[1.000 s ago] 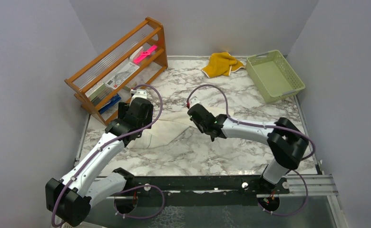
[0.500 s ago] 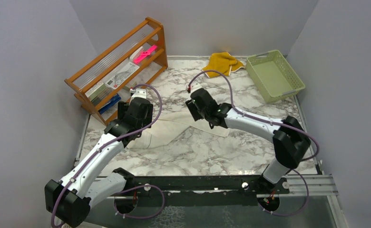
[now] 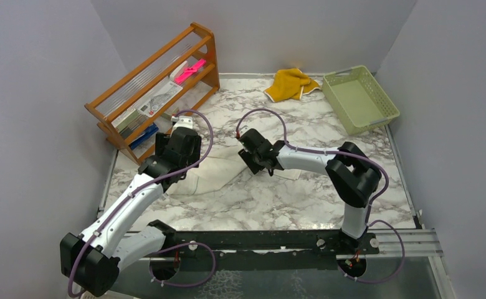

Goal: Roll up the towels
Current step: Flatten out the towel at the center of the board.

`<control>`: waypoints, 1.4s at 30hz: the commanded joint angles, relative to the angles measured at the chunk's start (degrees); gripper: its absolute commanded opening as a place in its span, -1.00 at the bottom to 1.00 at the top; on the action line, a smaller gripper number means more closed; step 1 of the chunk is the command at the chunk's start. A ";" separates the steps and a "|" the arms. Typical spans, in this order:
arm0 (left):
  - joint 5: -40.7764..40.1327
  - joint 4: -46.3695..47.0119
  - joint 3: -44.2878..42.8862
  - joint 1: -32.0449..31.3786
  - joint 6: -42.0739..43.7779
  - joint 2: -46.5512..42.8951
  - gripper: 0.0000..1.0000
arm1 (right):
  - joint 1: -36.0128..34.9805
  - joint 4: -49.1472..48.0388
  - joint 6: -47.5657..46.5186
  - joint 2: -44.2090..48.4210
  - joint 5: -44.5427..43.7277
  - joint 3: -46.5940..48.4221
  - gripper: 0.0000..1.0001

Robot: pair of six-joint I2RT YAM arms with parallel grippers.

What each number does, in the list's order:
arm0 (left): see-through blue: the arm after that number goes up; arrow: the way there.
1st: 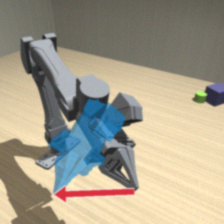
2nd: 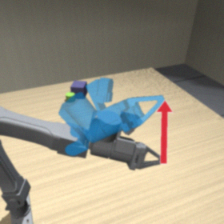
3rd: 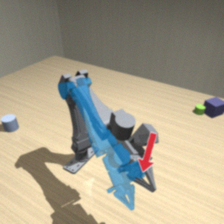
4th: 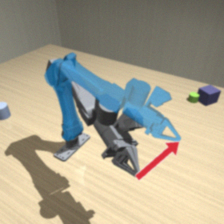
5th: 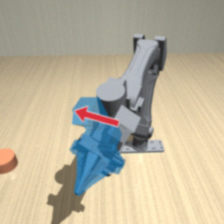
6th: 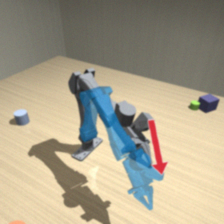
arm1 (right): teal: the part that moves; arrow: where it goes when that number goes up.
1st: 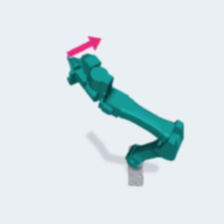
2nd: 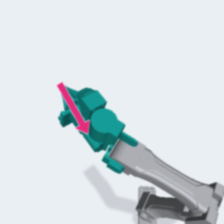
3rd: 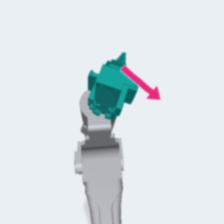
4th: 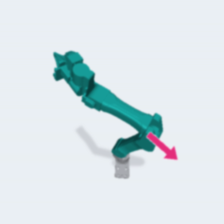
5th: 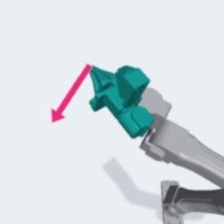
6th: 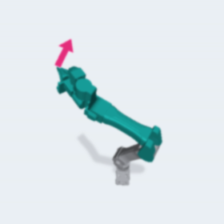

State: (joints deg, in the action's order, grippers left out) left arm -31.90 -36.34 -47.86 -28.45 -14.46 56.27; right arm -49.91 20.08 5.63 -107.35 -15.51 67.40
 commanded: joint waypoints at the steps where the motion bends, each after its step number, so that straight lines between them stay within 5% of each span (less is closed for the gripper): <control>1: 1.12 1.61 -0.04 0.58 0.45 0.35 0.73 | -0.10 -0.56 -0.79 -2.28 2.05 1.57 -0.05; 14: 1.48 1.72 0.01 0.98 0.57 -0.06 0.73 | -0.10 -1.07 -0.18 -3.03 -1.07 3.40 -0.89; 27: 1.53 2.04 -0.71 1.33 1.18 -0.57 0.73 | 1.19 2.95 0.20 14.10 -4.01 6.01 -0.92; 37: 2.30 3.13 -4.19 1.43 2.21 1.45 0.74 | 13.73 -3.17 5.07 23.23 3.58 3.35 -0.98; 42: 7.97 5.06 -3.99 1.46 2.06 3.37 0.70 | 14.66 -3.85 4.92 25.31 3.40 3.66 -0.98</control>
State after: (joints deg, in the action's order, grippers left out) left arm -29.67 -33.80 -50.92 -27.33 -12.88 58.22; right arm -34.83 19.29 9.37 -84.75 -14.09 70.32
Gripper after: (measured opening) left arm 0.865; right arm 0.018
